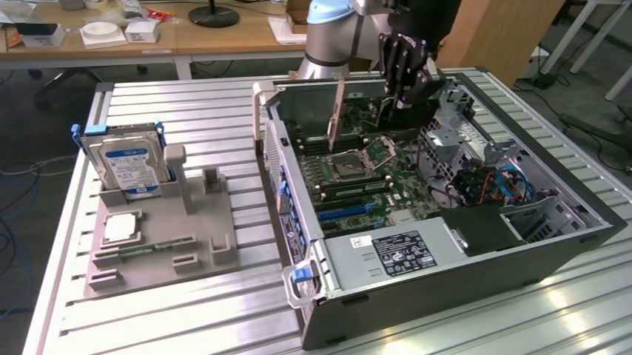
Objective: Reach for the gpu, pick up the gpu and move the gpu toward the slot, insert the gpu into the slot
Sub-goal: 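Insert the gpu into the slot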
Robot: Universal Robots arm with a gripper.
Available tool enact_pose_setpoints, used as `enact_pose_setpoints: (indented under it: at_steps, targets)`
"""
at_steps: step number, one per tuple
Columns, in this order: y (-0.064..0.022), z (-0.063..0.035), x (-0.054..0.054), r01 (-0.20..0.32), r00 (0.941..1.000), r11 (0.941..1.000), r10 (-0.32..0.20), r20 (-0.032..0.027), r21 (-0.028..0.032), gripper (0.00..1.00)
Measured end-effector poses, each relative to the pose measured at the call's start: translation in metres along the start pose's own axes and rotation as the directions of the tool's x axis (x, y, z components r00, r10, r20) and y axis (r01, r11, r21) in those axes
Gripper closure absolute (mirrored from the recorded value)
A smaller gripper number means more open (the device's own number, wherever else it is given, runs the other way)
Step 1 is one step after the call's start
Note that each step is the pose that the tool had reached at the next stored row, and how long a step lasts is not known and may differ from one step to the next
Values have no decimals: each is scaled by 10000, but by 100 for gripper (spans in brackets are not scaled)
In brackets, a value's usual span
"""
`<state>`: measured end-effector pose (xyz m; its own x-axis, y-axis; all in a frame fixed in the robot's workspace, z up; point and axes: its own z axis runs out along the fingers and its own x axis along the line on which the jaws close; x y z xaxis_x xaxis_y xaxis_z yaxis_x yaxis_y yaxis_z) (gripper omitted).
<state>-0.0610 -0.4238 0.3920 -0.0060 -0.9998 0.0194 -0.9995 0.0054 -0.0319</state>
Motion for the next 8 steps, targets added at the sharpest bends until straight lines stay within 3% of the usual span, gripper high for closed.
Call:
enact_pose_setpoints:
  at_steps: [5,8]
  targets:
    - [11,78,-2,0,10000,10000,0,0,0,74]
    - [35,273,-5,1,10000,10000,-1,1,1,74]
